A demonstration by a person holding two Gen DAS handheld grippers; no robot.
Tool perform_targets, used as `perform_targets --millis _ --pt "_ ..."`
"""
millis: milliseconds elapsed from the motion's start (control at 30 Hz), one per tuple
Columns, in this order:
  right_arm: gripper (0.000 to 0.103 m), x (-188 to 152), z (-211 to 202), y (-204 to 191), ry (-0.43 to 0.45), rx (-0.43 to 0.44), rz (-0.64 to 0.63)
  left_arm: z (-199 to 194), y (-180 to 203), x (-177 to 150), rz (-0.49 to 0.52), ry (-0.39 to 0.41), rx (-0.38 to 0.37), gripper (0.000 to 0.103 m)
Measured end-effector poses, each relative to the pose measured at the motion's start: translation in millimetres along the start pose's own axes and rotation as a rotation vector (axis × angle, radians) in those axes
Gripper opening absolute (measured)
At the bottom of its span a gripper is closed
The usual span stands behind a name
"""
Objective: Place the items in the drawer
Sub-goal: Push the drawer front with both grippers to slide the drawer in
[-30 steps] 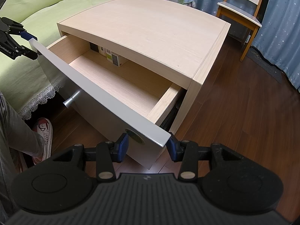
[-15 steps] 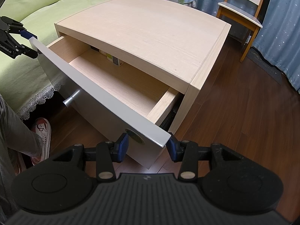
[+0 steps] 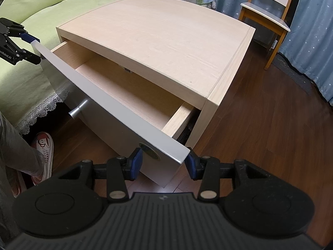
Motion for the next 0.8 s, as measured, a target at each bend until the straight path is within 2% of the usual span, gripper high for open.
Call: perform_targets --millis 800 --pt "0.041 9 8 10 0.016 -0.017 0.01 11 -3 13 -0.015 0.012 0.02 0.072"
Point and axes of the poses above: each gripper's, at about its wrist camera, not at the fingertips, and z roughly the way its jaws point, y to its right, x to its top, the point moved 2 cm from there along z, roughly the way its jaws point, and after that the axes turned 5 degrees about x, right-handed, at the moved point
